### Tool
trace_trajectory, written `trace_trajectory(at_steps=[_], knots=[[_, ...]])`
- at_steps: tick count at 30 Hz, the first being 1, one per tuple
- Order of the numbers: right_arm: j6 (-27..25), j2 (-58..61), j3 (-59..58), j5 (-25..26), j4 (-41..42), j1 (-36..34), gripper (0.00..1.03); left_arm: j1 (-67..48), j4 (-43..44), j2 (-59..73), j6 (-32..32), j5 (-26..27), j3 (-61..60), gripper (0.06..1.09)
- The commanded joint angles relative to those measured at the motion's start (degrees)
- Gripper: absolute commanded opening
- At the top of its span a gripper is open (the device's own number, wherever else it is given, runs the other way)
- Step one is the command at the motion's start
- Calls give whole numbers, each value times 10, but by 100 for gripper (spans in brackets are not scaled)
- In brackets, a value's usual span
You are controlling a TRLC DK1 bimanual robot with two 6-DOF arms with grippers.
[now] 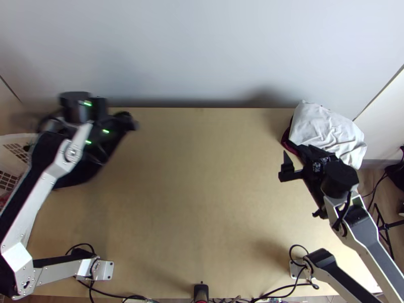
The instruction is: Fold the t-shirt
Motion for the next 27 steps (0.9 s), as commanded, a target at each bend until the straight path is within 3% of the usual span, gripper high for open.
trace_trajectory(at_steps=[1, 11, 14, 27], knots=[[4, -44, -37, 1, 4, -16, 93, -194, -2, 19, -34, -49, -27, 10], [25, -68, -65, 0, 18, -43, 93, -363, 1, 126, -43, -86, 56, 10], [34, -83, -80, 0, 18, -46, 93, -378, 10, 185, -43, -111, 114, 10], [39, -203, -122, 0, -31, -77, 93, -436, 10, 439, -66, -122, 369, 10]])
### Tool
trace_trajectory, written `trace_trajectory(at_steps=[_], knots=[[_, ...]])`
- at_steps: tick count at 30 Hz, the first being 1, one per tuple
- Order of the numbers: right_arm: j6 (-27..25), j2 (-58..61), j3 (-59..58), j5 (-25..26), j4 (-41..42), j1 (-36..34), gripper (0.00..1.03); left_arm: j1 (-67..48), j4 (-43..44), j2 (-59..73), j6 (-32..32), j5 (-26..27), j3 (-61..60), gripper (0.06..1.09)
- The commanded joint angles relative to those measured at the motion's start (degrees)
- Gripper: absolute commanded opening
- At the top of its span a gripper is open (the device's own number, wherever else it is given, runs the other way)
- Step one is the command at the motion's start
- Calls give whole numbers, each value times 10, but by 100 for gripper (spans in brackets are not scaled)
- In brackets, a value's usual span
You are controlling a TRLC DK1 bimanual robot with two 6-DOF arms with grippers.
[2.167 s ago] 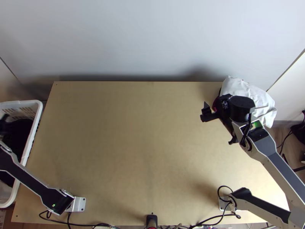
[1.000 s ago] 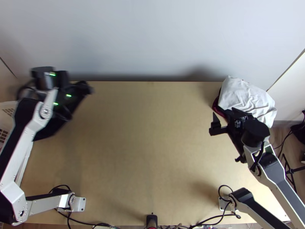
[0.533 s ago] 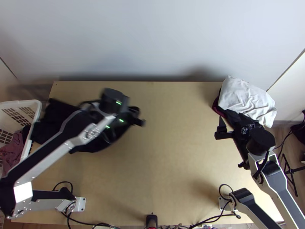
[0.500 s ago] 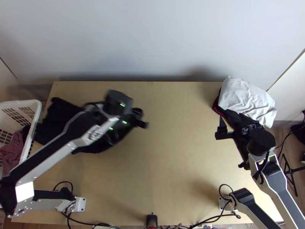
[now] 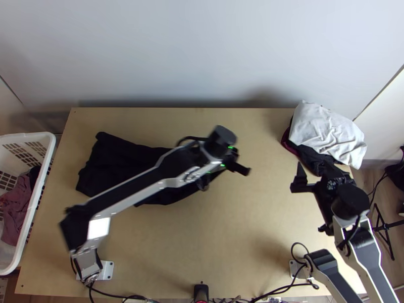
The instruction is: Fold the t-shirt
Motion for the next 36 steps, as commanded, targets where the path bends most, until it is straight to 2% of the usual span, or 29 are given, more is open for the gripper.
trace_trajectory(at_steps=[1, 5, 11, 20, 27, 32, 33, 34, 35, 36], knots=[[6, -78, -18, -1, -41, -16, 93, -46, 0, 142, -11, -6, 129, 10], [10, -130, -20, 0, -66, -28, 93, -64, 6, 215, -16, -5, 203, 10], [18, -196, -6, 0, -105, -73, 93, -92, 82, 275, -26, 2, 232, 10], [35, -259, -3, 0, -147, -111, 93, -96, 227, 287, -118, 52, 236, 10], [56, -282, -24, -1, -160, -115, 93, -91, 355, 304, -163, 33, 237, 10], [73, -297, -37, -1, -174, -115, 92, -83, 427, 326, -197, 38, 236, 10], [74, -297, -37, -1, -175, -115, 92, -81, 446, 331, -207, 38, 236, 11], [74, -297, -37, 0, -175, -115, 92, -81, 456, 336, -210, 38, 236, 24], [74, -297, -36, -1, -175, -114, 92, -81, 465, 341, -205, 37, 236, 45], [74, -297, -36, -1, -175, -114, 92, -81, 472, 344, -195, 36, 236, 54]])
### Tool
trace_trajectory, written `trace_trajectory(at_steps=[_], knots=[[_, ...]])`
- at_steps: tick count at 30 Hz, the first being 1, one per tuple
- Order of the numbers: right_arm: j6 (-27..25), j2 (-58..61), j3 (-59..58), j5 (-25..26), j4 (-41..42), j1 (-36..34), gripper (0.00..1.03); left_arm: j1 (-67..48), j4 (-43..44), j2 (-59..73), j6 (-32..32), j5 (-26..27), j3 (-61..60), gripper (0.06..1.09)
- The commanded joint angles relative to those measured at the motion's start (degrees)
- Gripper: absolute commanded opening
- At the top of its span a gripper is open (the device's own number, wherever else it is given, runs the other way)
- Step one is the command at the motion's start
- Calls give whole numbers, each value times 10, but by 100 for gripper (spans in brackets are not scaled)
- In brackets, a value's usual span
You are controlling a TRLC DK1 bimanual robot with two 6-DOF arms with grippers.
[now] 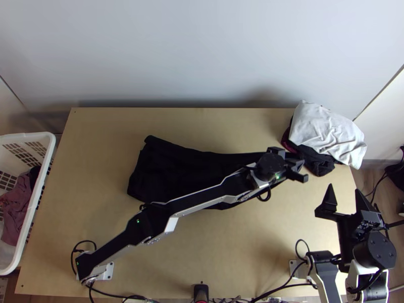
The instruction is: Fold the t-shirt
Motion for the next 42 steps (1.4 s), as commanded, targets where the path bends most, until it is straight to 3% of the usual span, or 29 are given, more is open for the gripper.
trace_trajectory(at_steps=[1, 2, 4, 6, 8, 11, 15, 20, 28, 35, 42], knots=[[10, -11, -9, -1, -7, -1, 92, 6, 81, 29, -8, -1, 1, 54], [10, -11, -10, 0, -6, 1, 92, 9, 81, 29, 3, -1, 0, 59], [7, -9, -10, 0, 0, 6, 92, 14, 73, 22, 36, 0, -2, 78], [4, 0, -12, 0, 14, 10, 92, 23, 56, 5, 59, 0, -10, 83], [3, 19, -12, -1, 36, 18, 92, 32, 25, -13, 77, 2, -11, 100], [3, 56, -14, -1, 85, 25, 92, 40, -23, -53, 113, 5, -28, 101], [-19, 93, -16, -1, 136, 26, 93, 39, -161, -124, 217, 8, -46, 101], [-50, 124, -15, -2, 163, 50, 93, 33, -306, -184, 317, 43, -79, 101], [-60, 154, -4, -2, 196, 68, 92, 42, -479, -196, 461, 47, -73, 101], [-48, 152, -7, -2, 169, 108, 92, 100, -598, -253, 484, 35, -89, 101], [-4, 208, -17, -16, 158, 203, 92, 203, -543, -438, 472, 36, -320, 101]])
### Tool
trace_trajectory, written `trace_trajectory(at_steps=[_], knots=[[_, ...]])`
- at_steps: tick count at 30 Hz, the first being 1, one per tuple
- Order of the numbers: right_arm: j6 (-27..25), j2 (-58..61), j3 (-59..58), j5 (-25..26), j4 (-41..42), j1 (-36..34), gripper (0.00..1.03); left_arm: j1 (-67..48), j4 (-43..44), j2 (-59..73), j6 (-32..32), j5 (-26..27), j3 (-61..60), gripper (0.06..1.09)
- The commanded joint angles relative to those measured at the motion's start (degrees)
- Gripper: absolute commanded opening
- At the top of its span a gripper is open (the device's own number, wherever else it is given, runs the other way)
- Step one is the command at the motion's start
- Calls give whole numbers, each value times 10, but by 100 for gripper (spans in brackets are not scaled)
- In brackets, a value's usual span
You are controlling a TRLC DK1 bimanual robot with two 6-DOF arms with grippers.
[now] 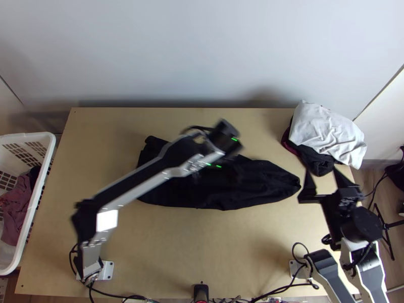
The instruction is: Fold the t-shirt
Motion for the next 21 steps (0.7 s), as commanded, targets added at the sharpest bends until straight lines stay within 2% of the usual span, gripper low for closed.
trace_trajectory(at_steps=[1, 7, 12, 21], knots=[[43, 63, -6, -20, -5, 84, 92, 94, 21, -164, 0, -1, -197, 101], [110, 186, 15, -60, 7, 148, 93, 164, 67, -287, -46, -1, -348, 101], [159, 253, 55, -118, 2, 178, 93, 204, 89, -355, -91, -1, -434, 101], [178, 349, 73, -177, -22, 262, 93, 258, 167, -477, -128, -1, -599, 101]])
